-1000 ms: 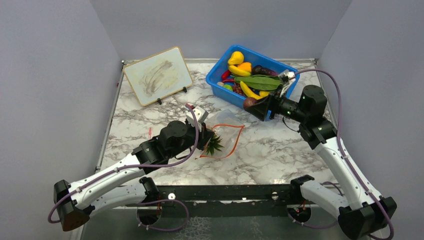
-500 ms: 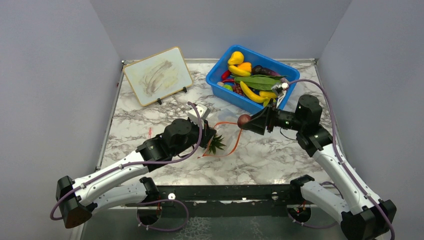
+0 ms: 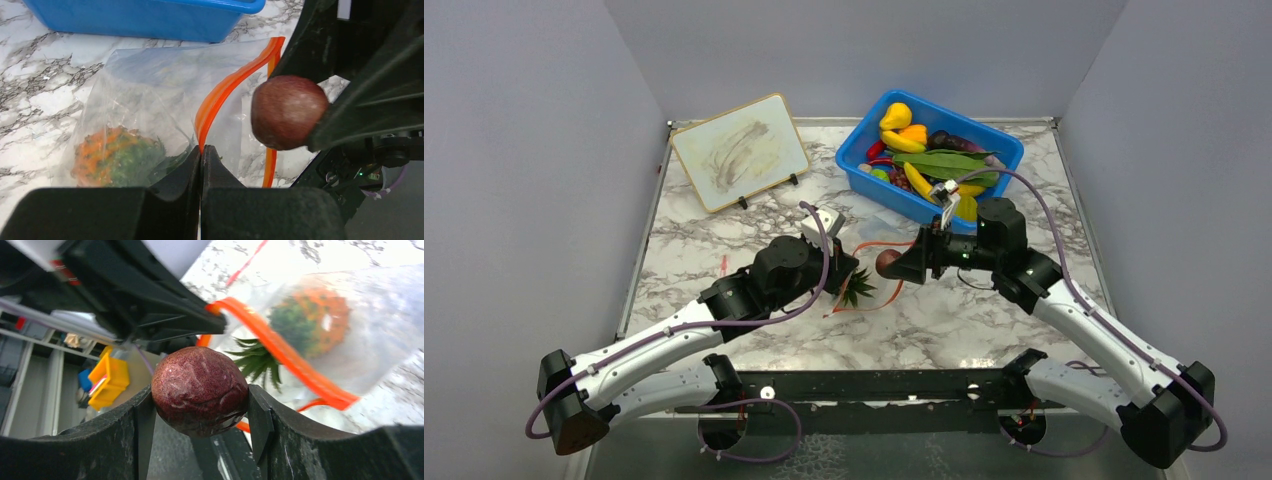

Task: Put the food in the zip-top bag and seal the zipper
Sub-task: Place the fake fruit in the zipper food storage bag.

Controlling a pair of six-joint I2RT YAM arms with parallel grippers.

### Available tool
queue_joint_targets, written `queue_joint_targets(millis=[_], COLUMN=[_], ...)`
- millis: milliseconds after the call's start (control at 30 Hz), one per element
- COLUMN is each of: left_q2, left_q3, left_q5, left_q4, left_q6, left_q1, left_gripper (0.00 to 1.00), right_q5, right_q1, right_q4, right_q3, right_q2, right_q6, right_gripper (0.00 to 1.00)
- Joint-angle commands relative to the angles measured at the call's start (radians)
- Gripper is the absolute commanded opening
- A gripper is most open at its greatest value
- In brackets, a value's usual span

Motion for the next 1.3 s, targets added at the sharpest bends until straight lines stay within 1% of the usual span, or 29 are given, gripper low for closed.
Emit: queue_joint_targets(millis=[0, 133, 367, 533, 700, 767, 867, 1033, 1167, 1267], left_q2=[-0.005, -0.008, -0.007, -0.012, -0.019, -0.020, -0.021, -0.015, -0.012, -0.014], left_q3=[0.032, 0.029, 0.036, 0.031, 0.024, 0.021, 0.022, 0.024, 0.023, 0.021], left_q5=[0.023, 0.033, 0.058, 0.063, 0.068, 0.067, 0.069, 0.069, 0.067, 0.063], left_q4=[0.026, 0.036, 0.043, 0.049, 0.055, 0.058, 0.061, 0.064, 0.066, 0.068], left_q6=[-0.020, -0.027, -0.035, -0.037, -0.042, -0.042, -0.044, -0.046, -0.049, -0.050], left_q1=[-0.001, -0.002, -0.001, -0.001, -0.001, -0.002, -0.001, -0.001, -0.001, -0.001], left_gripper=[0.00, 0.00, 0.00, 0.00, 0.00, 0.00, 0.00, 0.00, 0.00, 0.00], right_q5=[0.124, 0.157, 0.275, 0.351, 0.359, 0.364, 0.387, 0.404, 0.403, 0.398], right_q1=[0.014, 0.034, 0.064, 0.077, 0.080, 0.082, 0.083, 0.085, 0.085, 0.085], right_q4=[-0.051, -0.033, -0.059, -0.068, -0.047, -0.022, -0.005, 0.001, 0.003, 0.009], right_q3=[0.032, 0.042, 0.066, 0.090, 0.118, 0.125, 0.137, 0.157, 0.157, 0.152], right_q2=[0.029, 0.049, 0.101, 0.128, 0.167, 0.177, 0.188, 0.189, 0.180, 0.175], right_q6=[-0.027, -0.013, 0.007, 0.059, 0.139, 0.172, 0.220, 0.254, 0.263, 0.263], right_gripper=[0.40, 0.41, 0.44, 0.47, 0.49, 0.52, 0.60, 0.70, 0.73, 0.73])
